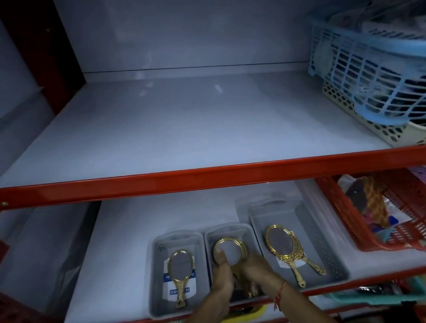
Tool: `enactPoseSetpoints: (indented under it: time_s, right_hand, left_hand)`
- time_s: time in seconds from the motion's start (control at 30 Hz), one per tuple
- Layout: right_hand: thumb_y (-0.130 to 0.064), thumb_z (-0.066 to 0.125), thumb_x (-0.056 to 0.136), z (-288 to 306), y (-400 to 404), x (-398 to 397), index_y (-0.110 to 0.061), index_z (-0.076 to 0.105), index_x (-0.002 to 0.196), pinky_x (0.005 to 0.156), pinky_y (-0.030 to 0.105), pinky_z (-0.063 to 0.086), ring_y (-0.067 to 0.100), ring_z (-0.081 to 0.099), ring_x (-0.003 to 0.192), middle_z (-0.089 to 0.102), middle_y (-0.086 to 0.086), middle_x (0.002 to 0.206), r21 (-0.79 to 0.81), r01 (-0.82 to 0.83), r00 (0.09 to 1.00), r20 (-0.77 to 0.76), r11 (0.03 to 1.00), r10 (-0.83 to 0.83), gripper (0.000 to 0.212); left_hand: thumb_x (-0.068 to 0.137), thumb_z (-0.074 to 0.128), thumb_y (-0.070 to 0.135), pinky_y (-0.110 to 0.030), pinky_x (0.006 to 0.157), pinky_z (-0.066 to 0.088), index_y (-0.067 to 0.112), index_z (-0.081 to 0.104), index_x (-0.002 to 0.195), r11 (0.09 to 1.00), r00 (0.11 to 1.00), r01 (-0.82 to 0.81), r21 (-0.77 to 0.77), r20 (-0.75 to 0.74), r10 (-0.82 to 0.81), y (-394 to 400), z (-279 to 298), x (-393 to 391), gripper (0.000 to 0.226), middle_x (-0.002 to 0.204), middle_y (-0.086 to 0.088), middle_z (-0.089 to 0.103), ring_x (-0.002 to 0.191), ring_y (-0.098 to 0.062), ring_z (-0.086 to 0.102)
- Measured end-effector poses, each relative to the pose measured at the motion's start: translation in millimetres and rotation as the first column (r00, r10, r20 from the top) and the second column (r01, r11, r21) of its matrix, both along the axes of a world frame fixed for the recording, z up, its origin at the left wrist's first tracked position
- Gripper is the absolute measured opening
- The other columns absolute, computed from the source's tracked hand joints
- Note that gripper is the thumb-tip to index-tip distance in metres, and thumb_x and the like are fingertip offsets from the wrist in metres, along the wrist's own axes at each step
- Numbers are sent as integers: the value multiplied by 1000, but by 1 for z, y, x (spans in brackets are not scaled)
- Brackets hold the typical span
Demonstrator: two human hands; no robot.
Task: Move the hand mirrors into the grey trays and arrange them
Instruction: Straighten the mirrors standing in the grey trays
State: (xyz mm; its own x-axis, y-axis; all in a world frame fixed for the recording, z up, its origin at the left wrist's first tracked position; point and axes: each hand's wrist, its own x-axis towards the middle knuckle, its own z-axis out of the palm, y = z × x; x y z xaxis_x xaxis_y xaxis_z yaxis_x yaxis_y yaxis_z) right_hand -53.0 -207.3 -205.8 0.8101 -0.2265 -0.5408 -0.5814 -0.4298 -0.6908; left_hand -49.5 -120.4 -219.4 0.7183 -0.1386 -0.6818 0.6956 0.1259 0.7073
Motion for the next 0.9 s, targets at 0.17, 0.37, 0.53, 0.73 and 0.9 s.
enactPoseSetpoints:
  time_s: [0.17,0.37,0.53,0.73,0.9]
  right_hand:
    - [-18,50,90,-5,-13,3,-16,60,90,66,25,44,19,56,75,60,1,79,166,77,995,-77,983,-65,10]
    - [-20,50,92,-6,-13,2,-16,59,79,69,30,52,21,62,72,64,4,74,273,196,974,-169,942,-154,17]
    - [-24,52,91,-7,-10,-1,-7,65,106,81,39,57,32,68,98,71,17,105,324,238,961,-217,916,-172,27]
    - [-18,54,88,-7,-8,-3,-4,61,118,91,41,54,32,63,109,66,19,118,304,258,950,-255,917,-182,34]
    - [-15,54,89,-3,-11,-1,-2,62,114,94,41,53,33,63,109,67,19,116,335,256,952,-251,907,-176,30]
  left_hand:
    - [100,19,48,-40,110,40,-1,42,142,997,998,-68,-18,-8,68,-2,-1,6,68,142,-22,50,131,-34,48]
    - [97,17,56,-39,103,44,3,49,138,1000,999,0,28,-46,1,0,-4,7,75,136,-23,56,127,-35,53]
    - [95,16,61,-42,114,36,7,43,143,995,998,14,95,-70,-7,1,-1,4,77,142,-20,51,132,-32,47]
    - [98,14,57,-36,106,38,8,44,142,996,998,34,81,-58,-30,3,0,3,72,142,-20,51,132,-32,48]
    - [98,15,55,-36,109,35,7,41,144,990,997,56,127,-52,-50,3,6,0,71,144,-19,48,134,-32,46]
